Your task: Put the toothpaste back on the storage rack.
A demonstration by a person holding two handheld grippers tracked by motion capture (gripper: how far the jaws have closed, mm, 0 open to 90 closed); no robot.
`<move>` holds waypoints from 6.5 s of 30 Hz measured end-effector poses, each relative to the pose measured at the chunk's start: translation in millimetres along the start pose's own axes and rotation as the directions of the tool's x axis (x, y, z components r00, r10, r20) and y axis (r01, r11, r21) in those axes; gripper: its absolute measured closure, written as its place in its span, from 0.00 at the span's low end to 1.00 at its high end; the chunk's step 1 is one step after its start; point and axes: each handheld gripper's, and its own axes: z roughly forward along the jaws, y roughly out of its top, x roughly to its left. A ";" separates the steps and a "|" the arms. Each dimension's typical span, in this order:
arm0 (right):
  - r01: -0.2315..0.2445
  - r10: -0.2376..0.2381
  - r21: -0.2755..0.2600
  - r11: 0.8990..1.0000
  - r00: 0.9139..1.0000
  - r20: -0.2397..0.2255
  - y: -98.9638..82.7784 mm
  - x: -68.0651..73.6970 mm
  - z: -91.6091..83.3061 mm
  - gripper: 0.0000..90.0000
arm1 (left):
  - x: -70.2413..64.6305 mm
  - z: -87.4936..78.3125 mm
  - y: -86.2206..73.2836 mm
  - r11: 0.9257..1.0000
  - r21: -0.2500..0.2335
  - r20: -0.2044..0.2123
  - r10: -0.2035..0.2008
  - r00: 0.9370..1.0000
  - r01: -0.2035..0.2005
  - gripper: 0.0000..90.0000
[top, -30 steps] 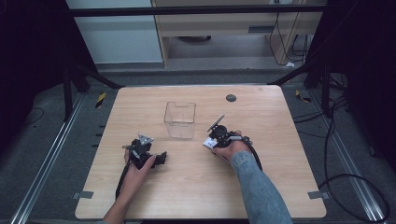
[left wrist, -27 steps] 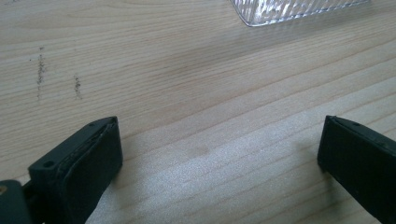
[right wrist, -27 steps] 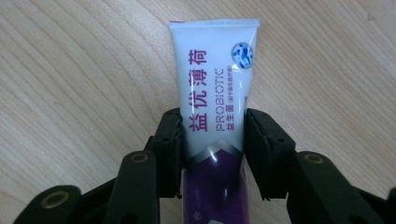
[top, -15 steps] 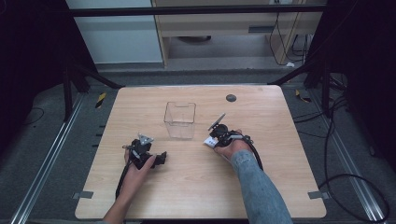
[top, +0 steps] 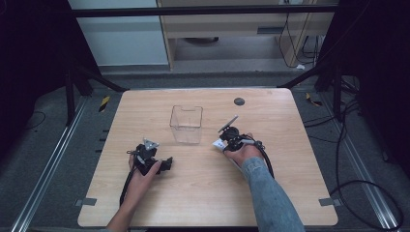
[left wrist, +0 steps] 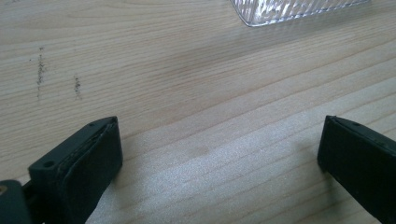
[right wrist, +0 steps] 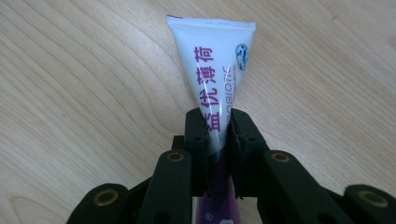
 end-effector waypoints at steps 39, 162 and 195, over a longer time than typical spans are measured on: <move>-0.063 0.042 -0.513 0.856 0.998 -0.052 17.9 9.6 -92.9 0.88 | -1.4 -2.6 -2.5 1.000 0.001 -0.007 -0.006 1.000 0.006 0.00; -0.066 0.067 -0.778 0.625 0.997 -0.031 163.7 43.1 -76.8 0.88 | -2.8 -1.1 -1.0 1.000 0.000 -0.012 -0.013 1.000 0.013 0.00; -0.048 0.036 -0.725 0.687 0.999 -0.032 146.5 59.0 -30.0 0.87 | -2.8 -1.1 -1.0 1.000 0.000 -0.012 -0.013 1.000 0.013 0.00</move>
